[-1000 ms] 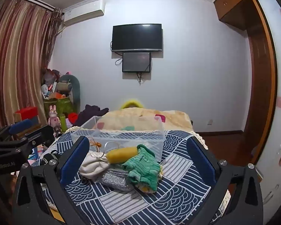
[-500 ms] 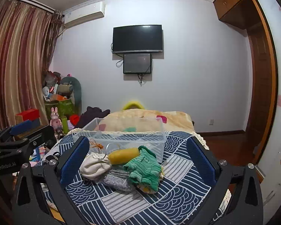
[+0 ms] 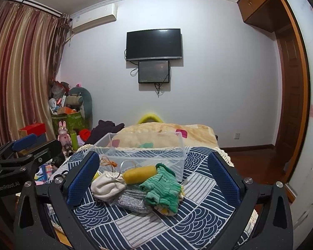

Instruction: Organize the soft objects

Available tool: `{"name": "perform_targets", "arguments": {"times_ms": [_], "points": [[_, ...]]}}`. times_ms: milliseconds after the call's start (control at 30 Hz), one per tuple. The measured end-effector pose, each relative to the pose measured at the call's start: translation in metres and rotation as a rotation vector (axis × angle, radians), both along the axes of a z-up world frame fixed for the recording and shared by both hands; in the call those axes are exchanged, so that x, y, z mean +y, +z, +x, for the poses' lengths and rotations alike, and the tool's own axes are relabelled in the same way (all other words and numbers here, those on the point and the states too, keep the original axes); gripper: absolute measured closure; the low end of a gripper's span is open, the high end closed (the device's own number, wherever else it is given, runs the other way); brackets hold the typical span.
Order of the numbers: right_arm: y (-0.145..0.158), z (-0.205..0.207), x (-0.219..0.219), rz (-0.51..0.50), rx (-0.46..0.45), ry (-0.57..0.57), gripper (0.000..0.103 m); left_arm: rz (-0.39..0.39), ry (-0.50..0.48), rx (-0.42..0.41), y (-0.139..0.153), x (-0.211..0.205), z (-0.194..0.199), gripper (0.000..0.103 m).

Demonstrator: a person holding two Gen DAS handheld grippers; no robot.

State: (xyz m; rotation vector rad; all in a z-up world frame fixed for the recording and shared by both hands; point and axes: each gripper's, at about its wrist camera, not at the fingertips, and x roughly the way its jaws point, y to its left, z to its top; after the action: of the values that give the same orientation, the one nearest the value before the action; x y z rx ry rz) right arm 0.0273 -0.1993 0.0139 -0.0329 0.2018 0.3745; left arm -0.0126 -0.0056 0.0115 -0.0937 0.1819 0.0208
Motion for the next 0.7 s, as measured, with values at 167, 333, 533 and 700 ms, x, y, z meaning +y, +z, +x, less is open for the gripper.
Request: {"name": "perform_targets", "arguments": {"times_ms": [167, 333, 533, 700], "points": [[-0.0009, 0.0007, -0.0021, 0.001, -0.002, 0.002, 0.000, 0.000, 0.002, -0.002, 0.0005, -0.0001, -0.0004, 0.000], [-0.0004, 0.0000, -0.0025, 0.003, -0.004, 0.004, 0.000, 0.000, 0.002, -0.003, 0.0009, -0.0006, -0.0005, 0.000], [0.0011, -0.0009, -0.0024, 0.007, -0.008, 0.006, 0.000, 0.001, 0.001, -0.003, 0.0008, -0.0007, -0.0002, 0.000], [0.0016, -0.0020, -0.0031, 0.011, -0.010, 0.007, 0.000, 0.002, 0.000, -0.005, 0.0016, -0.0020, 0.0000, 0.000]]}}
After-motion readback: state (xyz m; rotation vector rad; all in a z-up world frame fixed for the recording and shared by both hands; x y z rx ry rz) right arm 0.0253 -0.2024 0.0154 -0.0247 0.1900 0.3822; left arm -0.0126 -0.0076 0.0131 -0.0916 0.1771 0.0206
